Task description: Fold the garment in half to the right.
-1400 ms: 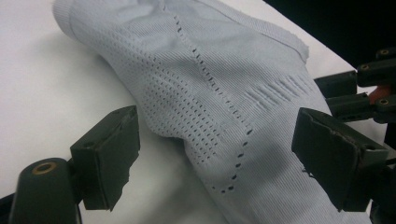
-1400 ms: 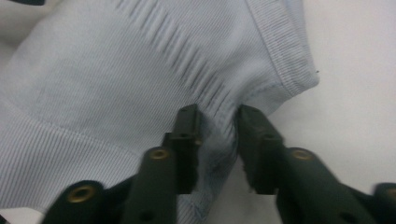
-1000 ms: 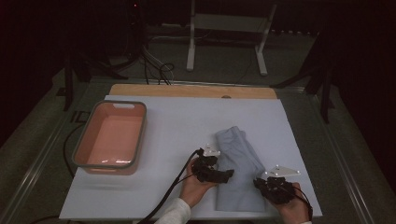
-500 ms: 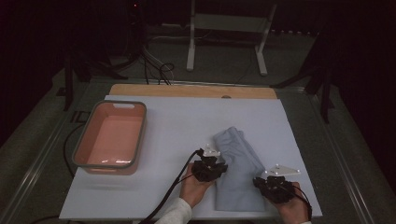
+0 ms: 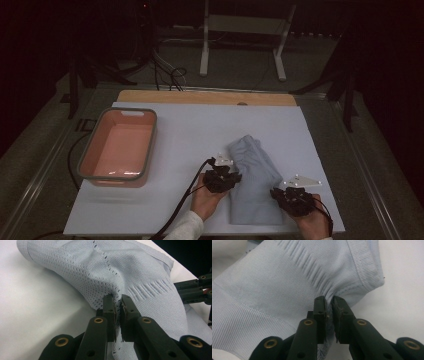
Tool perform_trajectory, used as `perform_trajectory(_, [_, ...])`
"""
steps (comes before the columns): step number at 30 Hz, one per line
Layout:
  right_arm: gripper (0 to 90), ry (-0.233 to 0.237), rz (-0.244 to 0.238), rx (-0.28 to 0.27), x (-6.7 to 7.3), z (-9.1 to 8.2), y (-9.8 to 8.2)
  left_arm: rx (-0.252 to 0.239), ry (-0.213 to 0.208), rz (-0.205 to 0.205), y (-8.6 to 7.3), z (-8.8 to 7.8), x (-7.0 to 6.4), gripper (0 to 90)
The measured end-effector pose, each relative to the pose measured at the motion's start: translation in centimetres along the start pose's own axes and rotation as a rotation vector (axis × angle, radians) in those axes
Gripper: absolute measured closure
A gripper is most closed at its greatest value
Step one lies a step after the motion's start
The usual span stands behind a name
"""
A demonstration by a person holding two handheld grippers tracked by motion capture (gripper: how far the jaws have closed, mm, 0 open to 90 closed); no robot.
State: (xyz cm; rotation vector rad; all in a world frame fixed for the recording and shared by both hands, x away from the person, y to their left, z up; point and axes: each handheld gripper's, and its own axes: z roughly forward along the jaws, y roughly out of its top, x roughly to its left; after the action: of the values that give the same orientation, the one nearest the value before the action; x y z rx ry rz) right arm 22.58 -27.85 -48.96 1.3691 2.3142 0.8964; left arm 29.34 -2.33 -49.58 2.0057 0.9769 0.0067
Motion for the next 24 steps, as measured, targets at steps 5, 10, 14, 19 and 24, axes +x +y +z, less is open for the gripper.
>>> perform_trajectory(5, [69.9, -0.011, -0.002, -0.027, 0.2, 0.0, 0.1, 0.000, 0.006, -0.002, 0.1, -0.1, 0.2, 85.3])
perform_trajectory(10, [57.8, -0.018, 0.004, -0.036, 0.3, 0.0, 0.2, 0.000, 0.012, -0.009, 0.1, -0.2, 0.4, 85.4])
perform_trajectory(14, [44.3, -0.012, 0.022, -0.057, 0.3, -0.1, 0.2, -0.005, 0.016, -0.016, 0.2, -0.3, 0.6, 85.4])
perform_trajectory(19, [32.2, 0.014, 0.011, -0.066, 0.6, 0.1, 0.3, -0.004, 0.024, -0.020, 0.2, -0.5, 0.9, 85.3])
perform_trajectory(24, [29.8, 0.015, 0.013, -0.073, 0.6, 0.1, 0.3, -0.011, 0.036, -0.029, 0.2, -0.8, 1.4, 85.3])
